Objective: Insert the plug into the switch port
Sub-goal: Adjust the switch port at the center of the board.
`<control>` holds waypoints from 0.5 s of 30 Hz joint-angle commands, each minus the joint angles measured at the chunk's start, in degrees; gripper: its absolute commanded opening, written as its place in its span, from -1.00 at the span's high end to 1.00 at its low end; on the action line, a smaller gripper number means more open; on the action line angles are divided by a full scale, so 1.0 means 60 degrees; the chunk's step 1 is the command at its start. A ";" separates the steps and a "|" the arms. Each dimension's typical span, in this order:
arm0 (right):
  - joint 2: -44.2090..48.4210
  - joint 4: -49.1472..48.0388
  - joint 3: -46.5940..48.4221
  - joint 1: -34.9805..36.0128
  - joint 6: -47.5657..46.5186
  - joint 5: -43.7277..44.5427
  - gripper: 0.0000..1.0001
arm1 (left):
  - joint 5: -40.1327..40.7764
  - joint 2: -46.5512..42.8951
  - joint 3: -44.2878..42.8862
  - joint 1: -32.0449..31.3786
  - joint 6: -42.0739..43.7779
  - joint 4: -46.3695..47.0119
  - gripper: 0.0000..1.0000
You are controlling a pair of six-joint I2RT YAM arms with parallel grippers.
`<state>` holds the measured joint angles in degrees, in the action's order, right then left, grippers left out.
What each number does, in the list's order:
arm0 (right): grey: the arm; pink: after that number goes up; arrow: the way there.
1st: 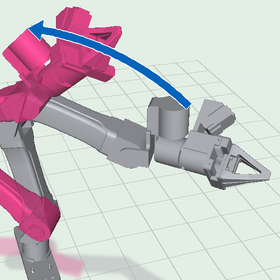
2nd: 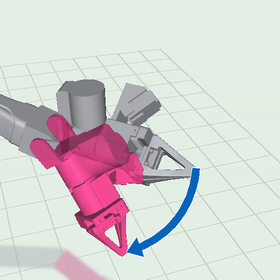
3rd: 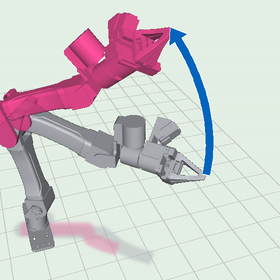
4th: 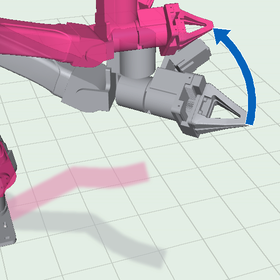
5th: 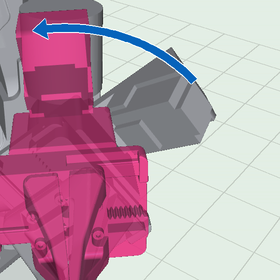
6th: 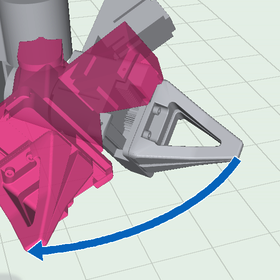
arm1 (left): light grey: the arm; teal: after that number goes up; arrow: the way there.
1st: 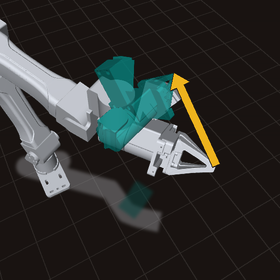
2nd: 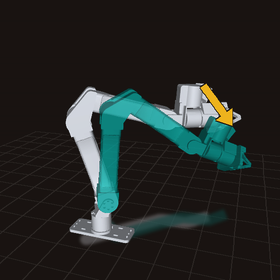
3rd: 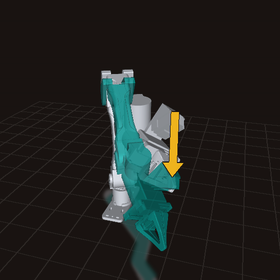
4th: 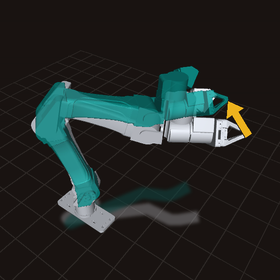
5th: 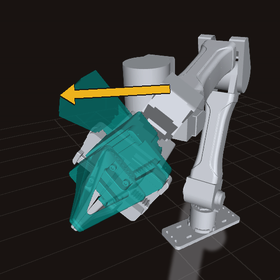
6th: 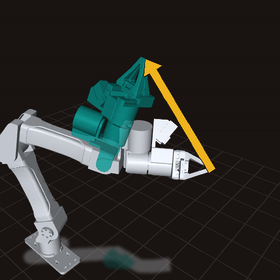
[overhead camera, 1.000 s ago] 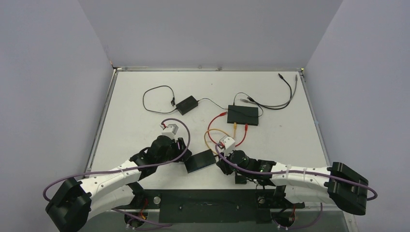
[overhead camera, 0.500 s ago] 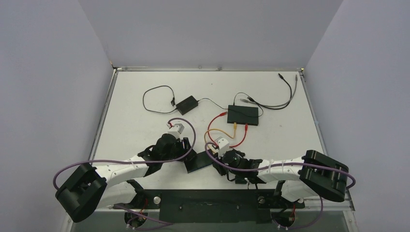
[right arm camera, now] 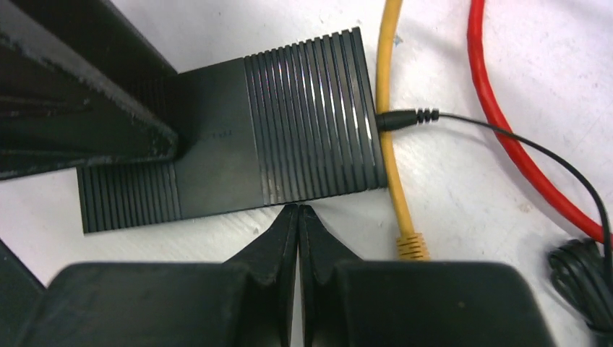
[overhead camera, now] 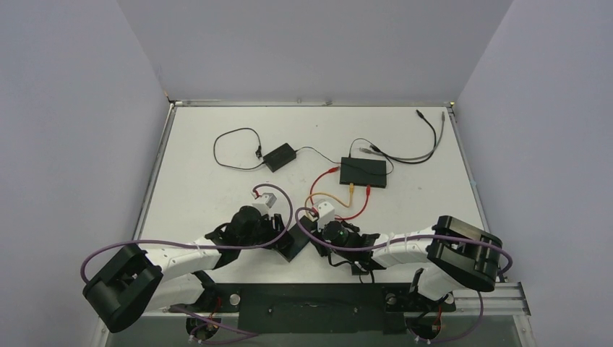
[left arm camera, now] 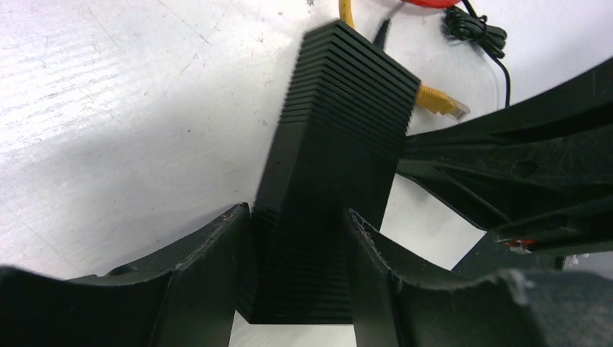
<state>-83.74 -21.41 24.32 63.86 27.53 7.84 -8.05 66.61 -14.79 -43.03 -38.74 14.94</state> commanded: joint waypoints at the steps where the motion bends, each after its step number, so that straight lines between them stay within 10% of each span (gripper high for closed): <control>1: -0.0512 -0.0458 0.0769 0.0051 -0.0285 0.0254 1.00 | -0.0442 -0.0378 0.0446 -0.0019 -0.0224 0.0250 0.06; 15: 0.0515 0.1789 0.1613 -0.0133 -0.1674 0.1185 0.82 | -0.0055 -0.3841 0.1049 -0.0066 -0.0981 -0.2053 0.05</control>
<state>-86.72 -16.10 31.16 63.72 21.87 9.52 -8.69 48.53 -7.49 -43.16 -43.24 7.94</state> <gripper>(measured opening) 0.075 0.474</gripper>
